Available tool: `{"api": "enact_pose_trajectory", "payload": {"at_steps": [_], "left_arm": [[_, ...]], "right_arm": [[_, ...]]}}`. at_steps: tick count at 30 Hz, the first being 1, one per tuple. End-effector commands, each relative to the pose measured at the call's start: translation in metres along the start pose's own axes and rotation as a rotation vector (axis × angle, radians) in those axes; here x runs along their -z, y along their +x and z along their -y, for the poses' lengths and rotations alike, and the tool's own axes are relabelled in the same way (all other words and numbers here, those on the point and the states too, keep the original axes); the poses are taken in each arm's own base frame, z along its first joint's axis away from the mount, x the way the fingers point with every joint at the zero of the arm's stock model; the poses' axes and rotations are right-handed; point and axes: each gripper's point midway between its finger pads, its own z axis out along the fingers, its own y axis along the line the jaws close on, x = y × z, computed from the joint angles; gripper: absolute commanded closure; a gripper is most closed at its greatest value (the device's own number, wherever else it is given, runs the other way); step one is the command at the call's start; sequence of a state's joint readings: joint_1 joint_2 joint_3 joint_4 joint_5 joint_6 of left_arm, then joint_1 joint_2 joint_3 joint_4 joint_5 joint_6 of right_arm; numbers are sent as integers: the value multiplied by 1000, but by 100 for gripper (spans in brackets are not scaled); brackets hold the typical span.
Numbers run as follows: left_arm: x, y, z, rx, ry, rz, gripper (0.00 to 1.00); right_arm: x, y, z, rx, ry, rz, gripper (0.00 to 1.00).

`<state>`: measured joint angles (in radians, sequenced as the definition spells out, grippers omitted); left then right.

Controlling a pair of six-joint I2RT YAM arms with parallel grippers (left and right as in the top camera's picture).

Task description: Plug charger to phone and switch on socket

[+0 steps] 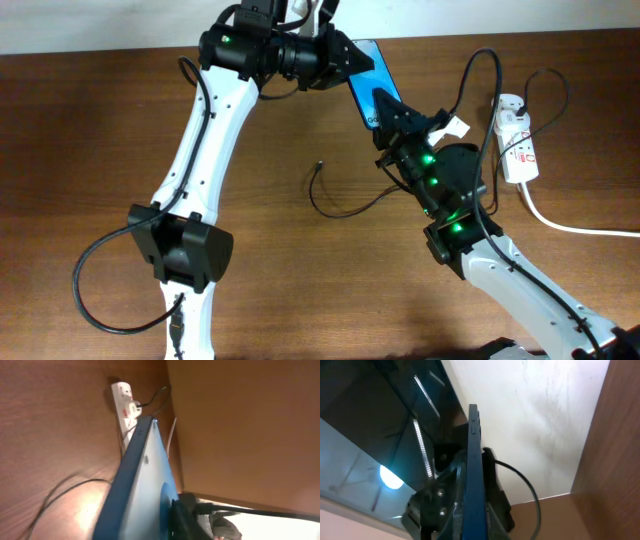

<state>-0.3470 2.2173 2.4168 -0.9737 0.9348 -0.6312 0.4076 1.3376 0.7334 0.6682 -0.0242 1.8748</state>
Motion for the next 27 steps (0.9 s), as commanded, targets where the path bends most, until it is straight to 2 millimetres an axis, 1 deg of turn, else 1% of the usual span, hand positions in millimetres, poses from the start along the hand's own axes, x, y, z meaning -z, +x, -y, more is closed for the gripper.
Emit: {"api": "enact_pose_trajectory", "payload": {"at_steps": [1,2,5,7,8,10,12,14,15,17,19,20,21,23,24,25,26,27], "left_arm": [[3,0,24,-103,59,4,93],[3,1,24,-103,61,2,100],[3,1,24,-91,61,1,100],[3,1,24,-77,61,1,100],[3,1,24,-77,61,1,100],[3,1,24,-78,60,2,100],[4,-1,22,-80,55,7,100],[10,-7,16,-83,41,27,100],[18,-11,3,-83,2,44,100],[33,-16,-26,-54,-98,69,100],[55,-21,-62,-30,-229,98,100],[69,-21,-80,-11,-291,107,100],[80,-22,-91,3,-325,113,100],[106,-21,-111,23,-361,114,100],[120,-20,-121,27,-378,113,100],[129,-18,-127,33,-388,108,100],[138,-16,-132,29,-388,101,100],[146,-15,-136,23,-380,97,100]], "right_arm": [[6,43,45,53,148,-193,96],[6,43,46,52,150,-193,96],[6,43,46,52,150,-192,94],[6,43,46,52,150,-192,85],[6,43,46,52,150,-192,79],[6,42,46,52,150,-192,55],[6,42,46,52,150,-192,38],[6,42,47,53,156,-190,28],[7,40,54,70,182,-184,22],[8,38,65,218,215,-196,12],[15,32,91,382,313,-217,1],[21,27,107,433,378,-220,1],[30,20,126,482,464,-226,2],[55,6,165,600,653,-258,2],[72,-2,185,653,761,-281,1],[83,-5,194,742,809,-330,2],[87,-4,198,842,813,-400,1],[89,1,199,880,802,-453,1]]}}
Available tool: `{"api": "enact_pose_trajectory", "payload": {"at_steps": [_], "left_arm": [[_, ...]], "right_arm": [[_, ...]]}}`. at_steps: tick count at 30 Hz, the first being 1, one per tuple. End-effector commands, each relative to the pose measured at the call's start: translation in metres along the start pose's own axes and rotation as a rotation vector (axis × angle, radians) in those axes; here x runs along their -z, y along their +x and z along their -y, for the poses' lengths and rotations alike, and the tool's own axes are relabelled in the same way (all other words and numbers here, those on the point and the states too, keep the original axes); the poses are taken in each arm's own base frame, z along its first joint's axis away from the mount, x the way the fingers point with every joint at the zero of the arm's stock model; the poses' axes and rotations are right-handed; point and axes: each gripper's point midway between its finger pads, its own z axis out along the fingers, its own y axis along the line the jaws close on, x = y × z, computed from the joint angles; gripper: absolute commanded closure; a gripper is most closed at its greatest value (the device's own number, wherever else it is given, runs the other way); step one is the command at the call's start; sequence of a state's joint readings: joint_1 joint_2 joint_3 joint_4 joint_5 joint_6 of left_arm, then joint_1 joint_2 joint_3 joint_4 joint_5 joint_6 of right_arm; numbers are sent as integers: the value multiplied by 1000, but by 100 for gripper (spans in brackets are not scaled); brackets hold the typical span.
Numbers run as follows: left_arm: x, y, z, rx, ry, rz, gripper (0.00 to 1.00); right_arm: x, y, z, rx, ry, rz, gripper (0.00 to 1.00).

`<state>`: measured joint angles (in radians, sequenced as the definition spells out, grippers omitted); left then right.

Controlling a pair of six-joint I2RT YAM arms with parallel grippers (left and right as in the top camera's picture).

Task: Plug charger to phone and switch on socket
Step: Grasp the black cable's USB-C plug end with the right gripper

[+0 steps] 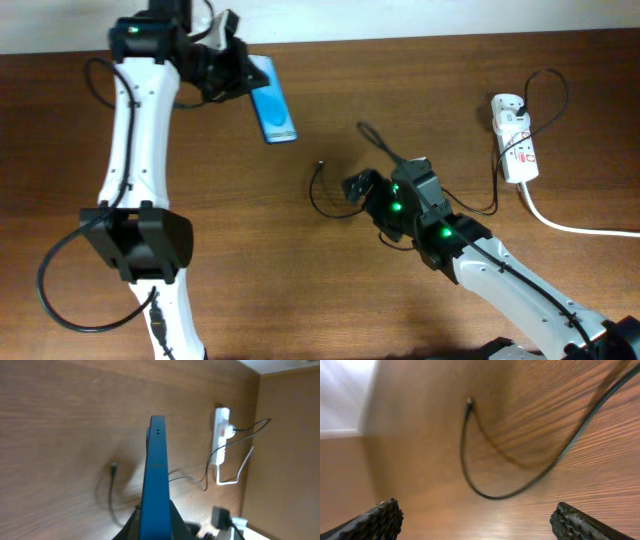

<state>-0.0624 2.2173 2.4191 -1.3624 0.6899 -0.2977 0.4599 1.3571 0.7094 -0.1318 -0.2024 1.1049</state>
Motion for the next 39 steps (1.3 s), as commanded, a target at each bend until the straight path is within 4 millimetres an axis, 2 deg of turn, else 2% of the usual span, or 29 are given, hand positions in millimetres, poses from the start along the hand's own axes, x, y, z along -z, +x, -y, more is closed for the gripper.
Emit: {"api": "enact_pose_trajectory", "payload": {"at_steps": [1,2,3,5,6,8,9,10,13,15,16,20,22,27,29,32,35,39], "left_arm": [[28,-4,-11,-98,39,19,100],[38,-6,-15,-110,78,26,100],[46,-7,-17,-111,118,34,100],[60,-9,-30,-73,130,47,100],[67,-9,-39,-43,123,48,100],[74,-7,-48,-5,116,48,100],[75,-7,-50,-2,115,49,100],[75,-8,-50,-1,115,50,100],[75,-8,-50,-2,115,50,100],[75,-8,-50,-1,115,50,100],[75,-8,-50,-1,115,50,100],[75,-7,-49,-2,115,49,100],[75,-7,-49,-1,116,49,100],[75,-8,-49,-1,115,50,100],[75,-7,-49,-1,115,49,100],[75,-6,-50,4,115,44,100],[75,-6,-50,4,115,44,100],[75,-6,-50,5,115,44,100]], "right_arm": [[1,13,-4,309,-30,-60,6],[1,16,-6,319,-45,-79,13],[3,21,-10,317,-64,-107,28],[12,15,-23,310,-32,-121,32],[19,8,-36,345,-10,-123,36],[19,-4,-61,373,10,-142,43],[14,-10,-70,369,28,-156,46],[0,-17,-80,364,55,-183,52],[-41,-29,-92,347,96,-234,56],[-78,-29,-81,315,131,-281,57],[-90,-27,-72,293,150,-293,57],[-121,-16,-41,236,211,-351,60],[-134,-12,-36,224,200,-370,61],[-149,-12,-36,236,173,-356,62],[-156,-10,-30,208,187,-360,67],[-166,-5,-15,178,221,-380,69],[-169,-6,-15,173,216,-373,70],[-170,-7,-15,173,212,-366,80]]}}
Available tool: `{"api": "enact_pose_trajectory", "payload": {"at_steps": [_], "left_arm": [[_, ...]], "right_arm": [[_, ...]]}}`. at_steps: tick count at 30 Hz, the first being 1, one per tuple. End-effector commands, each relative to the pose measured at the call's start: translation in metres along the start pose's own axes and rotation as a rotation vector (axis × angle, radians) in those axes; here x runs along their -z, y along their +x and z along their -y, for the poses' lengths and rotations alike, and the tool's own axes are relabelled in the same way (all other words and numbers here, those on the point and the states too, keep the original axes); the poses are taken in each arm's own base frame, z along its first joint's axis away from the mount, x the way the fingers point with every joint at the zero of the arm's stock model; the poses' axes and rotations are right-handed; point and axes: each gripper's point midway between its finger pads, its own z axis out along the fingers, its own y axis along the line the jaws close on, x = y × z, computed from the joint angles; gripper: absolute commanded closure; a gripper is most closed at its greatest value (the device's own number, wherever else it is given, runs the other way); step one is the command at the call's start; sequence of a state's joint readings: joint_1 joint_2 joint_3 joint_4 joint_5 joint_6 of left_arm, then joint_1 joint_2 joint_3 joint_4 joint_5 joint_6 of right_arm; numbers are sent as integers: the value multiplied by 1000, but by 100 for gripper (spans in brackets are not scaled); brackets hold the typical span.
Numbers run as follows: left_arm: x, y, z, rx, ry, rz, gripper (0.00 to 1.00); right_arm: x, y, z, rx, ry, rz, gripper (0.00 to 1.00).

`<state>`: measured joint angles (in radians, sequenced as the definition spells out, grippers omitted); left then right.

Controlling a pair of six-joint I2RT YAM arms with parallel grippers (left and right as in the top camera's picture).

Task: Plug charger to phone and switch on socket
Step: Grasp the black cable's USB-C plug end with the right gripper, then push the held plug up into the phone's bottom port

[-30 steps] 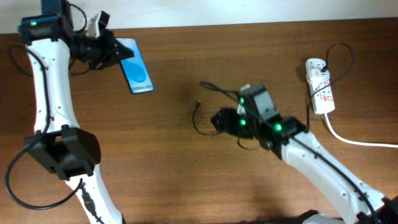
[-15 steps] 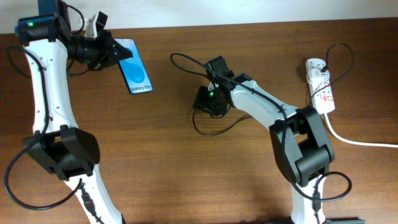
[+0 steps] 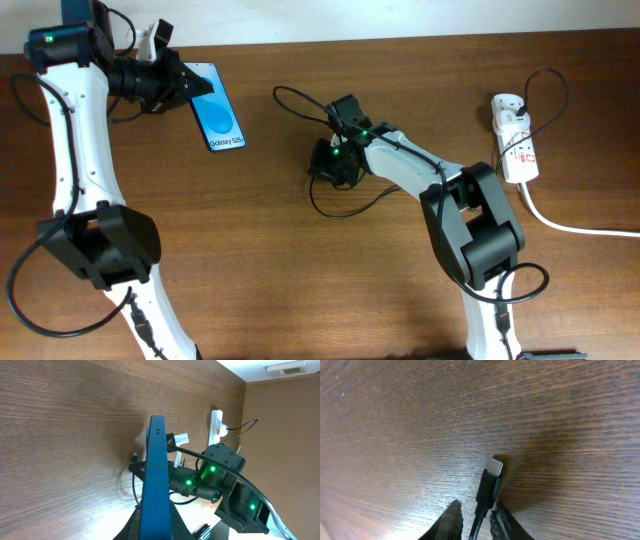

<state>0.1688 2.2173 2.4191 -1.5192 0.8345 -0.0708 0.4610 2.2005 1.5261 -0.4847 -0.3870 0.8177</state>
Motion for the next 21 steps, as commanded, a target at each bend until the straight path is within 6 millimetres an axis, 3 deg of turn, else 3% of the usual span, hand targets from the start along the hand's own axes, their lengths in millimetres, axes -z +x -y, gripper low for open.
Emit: {"api": "enact_pose_trajectory", "payload": {"at_steps": [1,2,4,6,8,11,12,14,16,19,21], "left_arm": [[7,-1,13,-34,42,17,100],[7,-1,13,-34,42,16,100],[7,-1,13,-33,41,15,100],[7,-1,11,-33,30,16,100],[7,-1,11,-34,30,16,100],[5,2,15,-48,40,6,100],[3,6,26,-114,89,-8,100],[0,10,39,-171,145,-20,100],[-5,15,51,-216,189,-35,100],[-11,24,69,-271,253,-60,100],[-21,33,85,-333,290,-87,100]], "right_arm": [[-11,2,3,-3,17,-9,87],[-11,2,3,2,18,-9,94],[-9,2,2,50,9,-10,96],[5,1,-9,140,-40,-19,96],[34,-1,-27,282,-112,-6,96],[111,1,-59,487,-238,46,96],[157,-1,-64,483,-262,98,96],[208,8,-73,562,-343,139,96],[262,21,-68,617,-379,184,96],[301,51,-47,666,-343,183,96],[306,83,-49,701,-399,116,96]]}}
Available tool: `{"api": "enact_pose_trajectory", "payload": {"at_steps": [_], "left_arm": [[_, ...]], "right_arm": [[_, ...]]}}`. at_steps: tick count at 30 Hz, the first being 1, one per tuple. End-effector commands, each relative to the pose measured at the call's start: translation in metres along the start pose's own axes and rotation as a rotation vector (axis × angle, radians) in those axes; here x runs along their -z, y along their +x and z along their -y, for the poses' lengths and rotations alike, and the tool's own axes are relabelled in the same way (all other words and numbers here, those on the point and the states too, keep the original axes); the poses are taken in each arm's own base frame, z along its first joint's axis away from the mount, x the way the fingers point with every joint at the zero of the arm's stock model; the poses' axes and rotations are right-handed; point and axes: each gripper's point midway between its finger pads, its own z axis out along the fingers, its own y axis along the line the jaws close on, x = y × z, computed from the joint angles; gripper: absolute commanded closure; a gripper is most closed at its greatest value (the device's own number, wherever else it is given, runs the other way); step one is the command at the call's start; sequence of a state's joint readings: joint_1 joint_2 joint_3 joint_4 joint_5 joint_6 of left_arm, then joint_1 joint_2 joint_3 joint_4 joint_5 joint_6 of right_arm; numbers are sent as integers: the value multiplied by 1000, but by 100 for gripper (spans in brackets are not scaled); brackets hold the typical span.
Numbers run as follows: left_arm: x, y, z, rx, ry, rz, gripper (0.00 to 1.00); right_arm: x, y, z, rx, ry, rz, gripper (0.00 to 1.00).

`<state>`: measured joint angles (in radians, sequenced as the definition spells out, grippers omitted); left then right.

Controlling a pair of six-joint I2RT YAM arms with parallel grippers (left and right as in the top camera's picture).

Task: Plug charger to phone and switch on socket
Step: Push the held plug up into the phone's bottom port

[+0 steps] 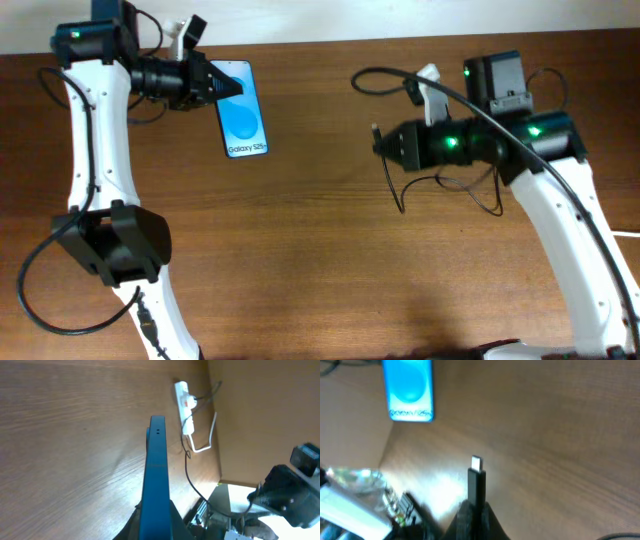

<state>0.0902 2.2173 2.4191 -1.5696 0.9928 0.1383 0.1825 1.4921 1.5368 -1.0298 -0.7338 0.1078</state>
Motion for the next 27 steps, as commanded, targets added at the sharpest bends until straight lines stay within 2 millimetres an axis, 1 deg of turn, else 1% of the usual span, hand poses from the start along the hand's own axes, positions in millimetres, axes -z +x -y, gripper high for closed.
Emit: {"api": "enact_pose_trajectory", "payload": {"at_steps": [1,2,3,5,6,7,9,11,13,16,22,27], "left_arm": [[-13,3,42,-135,125,-12,100],[-19,4,57,-161,187,-17,100],[-22,4,70,-180,246,-12,100],[-19,-1,86,-214,333,14,100],[-16,-4,93,-229,376,28,100],[-14,-5,98,-239,407,36,100],[-9,-8,106,-259,465,54,100],[-1,-11,114,-282,528,76,100],[2,-15,117,-255,548,76,100],[3,-17,116,-183,548,59,100],[3,-17,116,-129,549,44,100],[3,-17,116,-98,551,34,100]], "right_arm": [[1,26,-33,110,-139,-44,96],[-18,40,-39,111,-185,-79,96],[-31,45,-40,89,-210,-87,95],[-62,50,-42,52,-252,-68,95],[-78,51,-49,62,-285,-42,95],[-87,50,-59,84,-319,-16,95],[-90,42,-71,102,-345,22,95],[-88,30,-80,102,-353,75,95],[-86,18,-90,143,-371,133,96],[-88,10,-88,135,-339,170,96],[-81,-5,-98,145,-374,233,96],[-82,-5,-97,136,-371,232,96]]}}
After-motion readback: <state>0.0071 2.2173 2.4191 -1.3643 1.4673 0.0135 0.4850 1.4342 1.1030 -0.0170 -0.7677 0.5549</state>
